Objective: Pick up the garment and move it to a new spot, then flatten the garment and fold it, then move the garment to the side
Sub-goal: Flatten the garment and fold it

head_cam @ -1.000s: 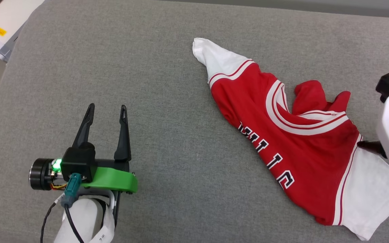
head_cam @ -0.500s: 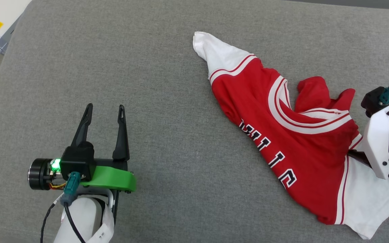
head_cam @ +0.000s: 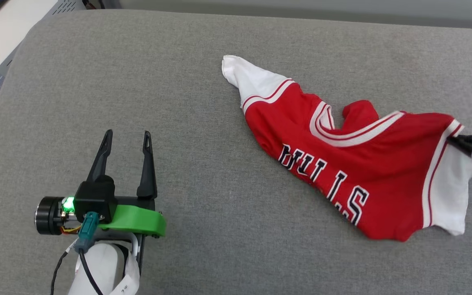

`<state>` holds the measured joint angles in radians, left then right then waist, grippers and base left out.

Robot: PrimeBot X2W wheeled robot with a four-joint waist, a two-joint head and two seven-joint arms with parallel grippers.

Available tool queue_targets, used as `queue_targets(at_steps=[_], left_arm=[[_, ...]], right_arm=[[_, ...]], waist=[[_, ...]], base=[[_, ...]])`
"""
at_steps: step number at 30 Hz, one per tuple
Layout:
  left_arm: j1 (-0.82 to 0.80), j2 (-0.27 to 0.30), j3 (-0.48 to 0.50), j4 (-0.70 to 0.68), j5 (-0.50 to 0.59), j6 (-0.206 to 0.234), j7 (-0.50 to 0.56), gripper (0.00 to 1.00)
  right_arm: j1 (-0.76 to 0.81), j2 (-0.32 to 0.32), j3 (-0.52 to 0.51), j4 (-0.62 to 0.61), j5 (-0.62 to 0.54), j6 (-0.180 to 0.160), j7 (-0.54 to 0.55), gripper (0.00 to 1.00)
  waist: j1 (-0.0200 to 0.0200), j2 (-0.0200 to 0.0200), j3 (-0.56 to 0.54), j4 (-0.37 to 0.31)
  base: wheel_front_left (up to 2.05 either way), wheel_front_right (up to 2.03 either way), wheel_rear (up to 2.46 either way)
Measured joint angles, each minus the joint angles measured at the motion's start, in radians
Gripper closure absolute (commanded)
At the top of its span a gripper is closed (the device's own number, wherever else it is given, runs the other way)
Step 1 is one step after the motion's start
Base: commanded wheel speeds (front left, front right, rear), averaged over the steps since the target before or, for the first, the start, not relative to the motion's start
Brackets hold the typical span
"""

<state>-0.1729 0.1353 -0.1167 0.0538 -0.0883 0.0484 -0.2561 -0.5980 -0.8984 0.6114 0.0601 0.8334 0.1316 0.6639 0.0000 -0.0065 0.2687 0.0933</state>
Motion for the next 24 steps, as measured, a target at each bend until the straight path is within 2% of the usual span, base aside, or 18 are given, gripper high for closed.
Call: queue_targets(at_steps=[5, 9, 12, 16, 21, 22, 23, 24], left_arm=[[0.007, -0.007, 0.003, -0.008, 0.000, -0.009, 0.000, 0.00], [0.005, -0.011, 0.006, -0.013, 0.001, -0.011, 0.000, 0.00], [-0.001, -0.014, 0.006, -0.014, 0.001, -0.019, 0.000, 0.00], [-0.026, -0.019, 0.007, -0.016, 0.003, -0.028, 0.000, 0.00], [-0.056, -0.030, 0.011, -0.015, 0.005, -0.037, 0.000, 0.00], [-0.061, -0.034, 0.013, -0.013, 0.010, -0.040, 0.000, 0.00], [-0.062, -0.036, 0.014, -0.012, 0.010, -0.040, 0.000, 0.00], [-0.063, -0.036, 0.021, -0.003, 0.012, -0.040, 0.000, 0.00]], right_arm=[[0.001, -0.063, -0.121, -0.028, -0.008, 0.000, 0.023, 1.00], [-0.012, -0.052, -0.206, 0.036, -0.041, 0.000, 0.044, 1.00], [-0.043, -0.017, -0.242, 0.114, -0.095, 0.000, 0.055, 1.00], [-0.112, 0.068, -0.267, 0.233, -0.180, 0.000, 0.050, 1.00], [-0.170, 0.150, -0.294, 0.437, -0.318, 0.000, 0.048, 1.00], [-0.173, 0.175, -0.301, 0.527, -0.389, 0.000, 0.034, 1.00], [-0.178, 0.185, -0.310, 0.544, -0.393, 0.000, 0.023, 1.00], [-0.187, 0.204, -0.328, 0.573, -0.392, -0.001, -0.034, 1.00]], waist=[[0.0000, 0.0000, 0.013, -0.003], [0.0000, 0.0000, 0.043, 0.002], [0.0000, 0.0000, 0.070, 0.008], [0.0000, 0.0000, 0.109, 0.018], [0.0001, 0.0000, 0.155, 0.033], [0.0001, 0.0000, 0.172, 0.045], [0.0000, 0.0000, 0.175, 0.049], [0.0000, 0.0000, 0.173, 0.054]], base=[[0.00, 0.00, 0.00], [0.00, 0.00, 0.00], [0.00, 0.00, 0.00], [0.00, 0.00, 0.00], [0.00, 0.00, 0.00], [0.00, 0.00, 0.00], [0.00, 0.00, 0.00], [0.00, 0.00, 0.00]])
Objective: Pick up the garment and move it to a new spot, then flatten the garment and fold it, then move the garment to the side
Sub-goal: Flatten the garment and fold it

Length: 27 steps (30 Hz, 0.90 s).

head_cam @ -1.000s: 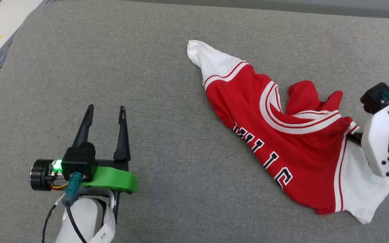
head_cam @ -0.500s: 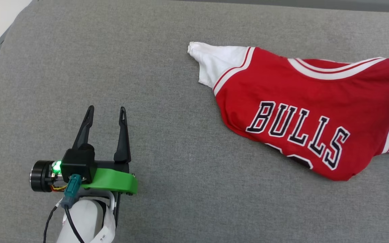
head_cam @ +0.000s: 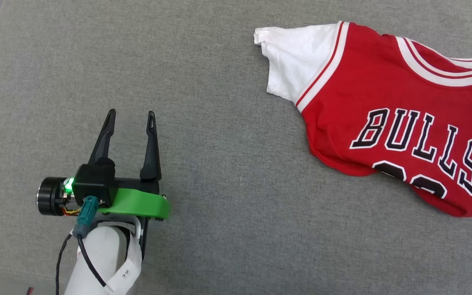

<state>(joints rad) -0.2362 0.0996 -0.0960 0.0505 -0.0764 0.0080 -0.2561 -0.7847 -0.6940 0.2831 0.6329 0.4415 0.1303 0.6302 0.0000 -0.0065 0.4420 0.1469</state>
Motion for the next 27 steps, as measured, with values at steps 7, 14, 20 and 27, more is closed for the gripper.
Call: queue_targets(at_steps=[7, 14, 20, 27], left_arm=[[-0.001, 0.014, 0.008, 0.007, 0.016, -0.022, 0.000, 0.00], [-0.074, 0.085, -0.003, 0.038, 0.018, -0.092, 0.001, 0.00], [-0.253, 0.165, -0.087, 0.074, -0.067, -0.132, 0.114, 0.00], [-0.495, 0.285, -0.363, 0.089, -0.345, -0.136, 0.378, 0.00]], right_arm=[[0.010, 0.019, 0.000, -0.043, -0.011, 0.001, -0.292, 0.00], [0.090, 0.059, -0.077, -0.203, -0.058, 0.001, -0.542, 0.00], [0.211, 0.170, -0.162, -0.402, -0.127, 0.001, -0.622, 0.00], [0.366, 0.276, -0.219, -0.625, -0.181, 0.001, -0.624, 0.00]], waist=[[0.0000, 0.0000, -0.051, -0.012], [0.0000, 0.0000, -0.116, -0.054], [0.0000, 0.0000, -0.151, -0.099], [0.0000, 0.0000, -0.169, -0.142]], base=[[0.00, 0.00, 0.00], [0.00, 0.00, 0.00], [0.00, 0.00, 0.00], [0.00, 0.00, 0.00]])
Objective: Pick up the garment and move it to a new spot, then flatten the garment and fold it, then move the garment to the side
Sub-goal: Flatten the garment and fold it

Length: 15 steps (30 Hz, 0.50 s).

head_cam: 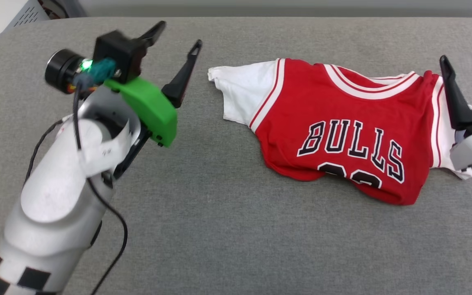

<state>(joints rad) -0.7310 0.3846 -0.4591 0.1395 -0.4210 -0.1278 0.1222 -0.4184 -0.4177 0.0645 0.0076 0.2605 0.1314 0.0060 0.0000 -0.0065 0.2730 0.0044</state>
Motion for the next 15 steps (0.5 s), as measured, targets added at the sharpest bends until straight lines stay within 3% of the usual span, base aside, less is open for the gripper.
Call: queue_targets(at_steps=[7, 11, 15], left_arm=[[-0.208, 0.068, -0.295, 0.041, -0.293, 0.000, 0.327, 0.00], [-0.318, 0.090, -0.457, 0.067, -0.409, 0.000, 0.492, 0.00], [-0.416, 0.106, -0.583, 0.103, -0.475, 0.000, 0.581, 0.00]], right_arm=[[0.095, 0.038, 0.001, -0.108, -0.027, 0.000, 0.030, 0.00], [0.101, 0.044, 0.012, -0.126, -0.029, 0.000, 0.034, 0.00], [0.099, 0.055, 0.033, -0.135, -0.028, 0.000, 0.035, 0.00]], waist=[[0.0000, 0.0000, 0.013, -0.036], [0.0000, 0.0000, 0.035, -0.057], [0.0000, 0.0000, 0.066, -0.079]], base=[[0.00, 0.00, 0.00], [0.00, 0.00, 0.00], [0.00, 0.00, 0.00]])
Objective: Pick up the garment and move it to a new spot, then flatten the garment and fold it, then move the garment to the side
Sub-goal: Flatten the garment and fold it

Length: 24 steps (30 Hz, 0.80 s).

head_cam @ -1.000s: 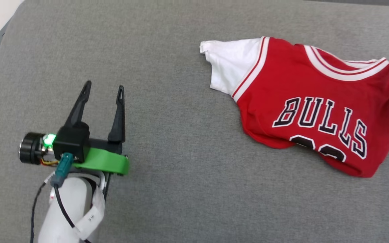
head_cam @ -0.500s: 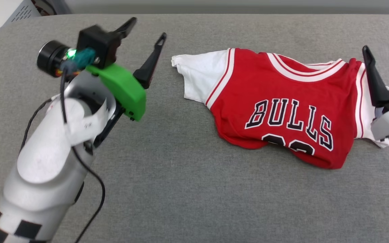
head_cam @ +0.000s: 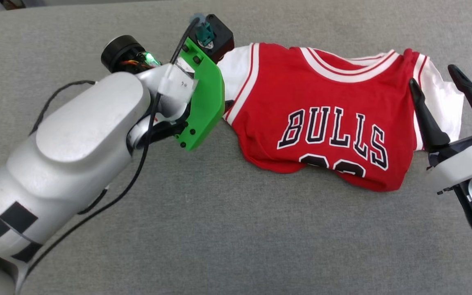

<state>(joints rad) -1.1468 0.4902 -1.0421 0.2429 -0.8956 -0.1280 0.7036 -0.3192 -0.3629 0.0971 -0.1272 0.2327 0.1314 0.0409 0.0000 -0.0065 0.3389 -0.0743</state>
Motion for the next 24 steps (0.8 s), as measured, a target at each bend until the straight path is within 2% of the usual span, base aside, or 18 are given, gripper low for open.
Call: queue_targets(at_steps=[3, 9, 14, 19, 20, 21, 24], left_arm=[[-0.060, 0.016, -0.091, 0.041, -0.038, 0.000, 0.041, 0.00], [-0.129, 0.040, -0.199, 0.127, -0.076, 0.000, 0.049, 0.00], [-0.141, 0.057, -0.228, 0.170, -0.083, 0.000, 0.064, 0.00], [-0.144, 0.087, -0.212, 0.126, -0.088, 0.000, 0.118, 0.00], [-0.144, 0.092, -0.209, 0.118, -0.087, 0.000, 0.125, 0.73], [-0.144, 0.100, -0.207, 0.103, -0.079, 0.000, 0.132, 1.00], [-0.144, 0.106, -0.209, 0.073, -0.066, 0.000, 0.123, 1.00]], right_arm=[[-0.012, 0.007, 0.013, -0.002, 0.001, 0.000, -0.002, 0.00], [-0.043, 0.019, 0.028, 0.003, 0.001, 0.000, -0.018, 0.00], [-0.056, 0.035, 0.046, 0.016, 0.001, 0.000, -0.037, 0.00], [-0.064, 0.036, 0.053, 0.036, 0.001, 0.000, -0.051, 0.00], [-0.068, 0.036, 0.053, 0.040, 0.001, 0.000, -0.055, 0.00], [-0.073, 0.036, 0.052, 0.042, 0.001, 0.000, -0.055, 0.00], [-0.075, 0.035, 0.049, 0.050, 0.001, 0.000, -0.059, 0.00]], waist=[[0.0000, 0.0000, 0.031, -0.020], [0.0001, 0.0000, 0.093, -0.058], [0.0001, 0.0000, 0.143, -0.085], [0.0000, 0.0000, 0.180, -0.108], [0.0000, 0.0000, 0.183, -0.110], [0.0000, 0.0000, 0.187, -0.113], [0.0001, 0.0000, 0.190, -0.114]], base=[[0.00, 0.00, 0.00], [0.00, 0.00, 0.00], [0.00, 0.00, 0.00], [0.00, 0.00, 0.00], [0.00, 0.00, 0.00], [0.00, 0.00, 0.00], [0.00, 0.00, 0.00]])
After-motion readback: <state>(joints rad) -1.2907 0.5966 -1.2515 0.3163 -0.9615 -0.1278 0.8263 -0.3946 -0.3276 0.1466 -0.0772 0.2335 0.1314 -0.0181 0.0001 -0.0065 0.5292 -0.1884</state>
